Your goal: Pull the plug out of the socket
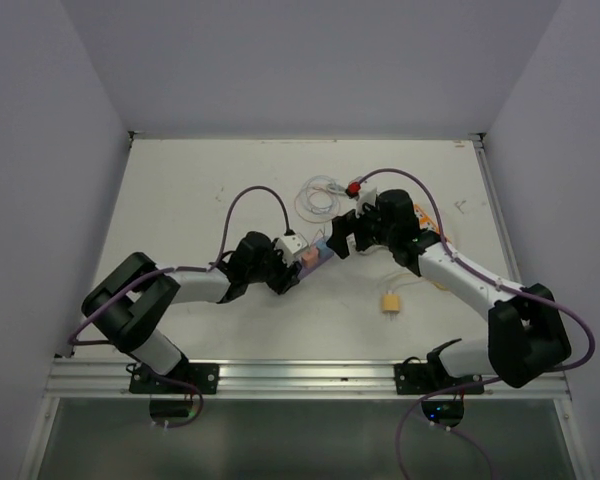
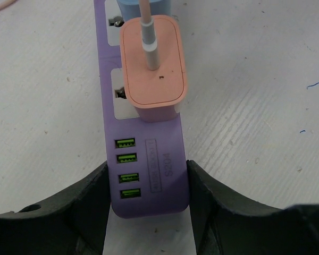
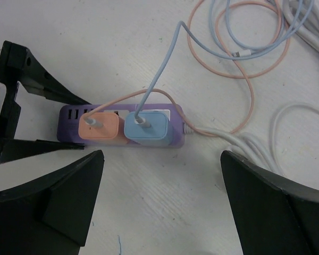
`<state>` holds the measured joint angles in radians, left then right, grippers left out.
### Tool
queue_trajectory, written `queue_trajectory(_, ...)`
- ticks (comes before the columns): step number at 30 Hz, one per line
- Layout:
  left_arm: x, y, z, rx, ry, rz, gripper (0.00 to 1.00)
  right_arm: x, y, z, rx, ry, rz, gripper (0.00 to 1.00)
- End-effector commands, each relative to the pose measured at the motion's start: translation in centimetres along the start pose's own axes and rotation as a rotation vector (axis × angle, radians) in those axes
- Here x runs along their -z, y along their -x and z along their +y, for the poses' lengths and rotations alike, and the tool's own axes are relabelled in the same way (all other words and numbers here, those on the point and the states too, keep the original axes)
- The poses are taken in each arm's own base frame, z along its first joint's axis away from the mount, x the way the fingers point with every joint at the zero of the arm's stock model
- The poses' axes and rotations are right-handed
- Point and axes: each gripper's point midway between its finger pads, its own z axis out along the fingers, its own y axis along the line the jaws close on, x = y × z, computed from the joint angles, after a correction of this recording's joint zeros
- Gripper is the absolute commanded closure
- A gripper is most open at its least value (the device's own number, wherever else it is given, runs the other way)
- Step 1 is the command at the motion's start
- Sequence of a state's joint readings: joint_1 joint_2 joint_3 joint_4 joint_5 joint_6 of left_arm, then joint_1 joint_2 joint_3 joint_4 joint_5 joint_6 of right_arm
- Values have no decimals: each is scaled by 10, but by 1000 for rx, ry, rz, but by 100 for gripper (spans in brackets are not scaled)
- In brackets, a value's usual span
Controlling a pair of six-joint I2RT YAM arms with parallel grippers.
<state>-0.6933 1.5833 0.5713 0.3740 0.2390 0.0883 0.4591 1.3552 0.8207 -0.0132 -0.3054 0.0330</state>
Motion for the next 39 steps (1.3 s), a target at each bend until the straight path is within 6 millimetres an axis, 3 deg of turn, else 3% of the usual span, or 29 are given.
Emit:
queue_trajectory(1, -5, 20, -9, 13, -104, -45, 100, 7, 29, -3, 136, -15, -98, 5)
queue_trajectory(8, -9, 16, -10, 34, -116, -13, 100, -11, 10, 7, 22, 26, -27, 12)
queue_trajectory(16, -8, 14, -9, 37, -94, -12, 100, -22, -3, 0, 10, -64, -46, 18)
queue_trajectory(23, -8, 12, -12, 39, -98, 1, 100, -29, -9, -6, 15, -108, -39, 28)
queue_trajectory(39, -7, 10, -17, 38, -108, 16, 100, -43, -14, -1, 29, -75, -32, 32)
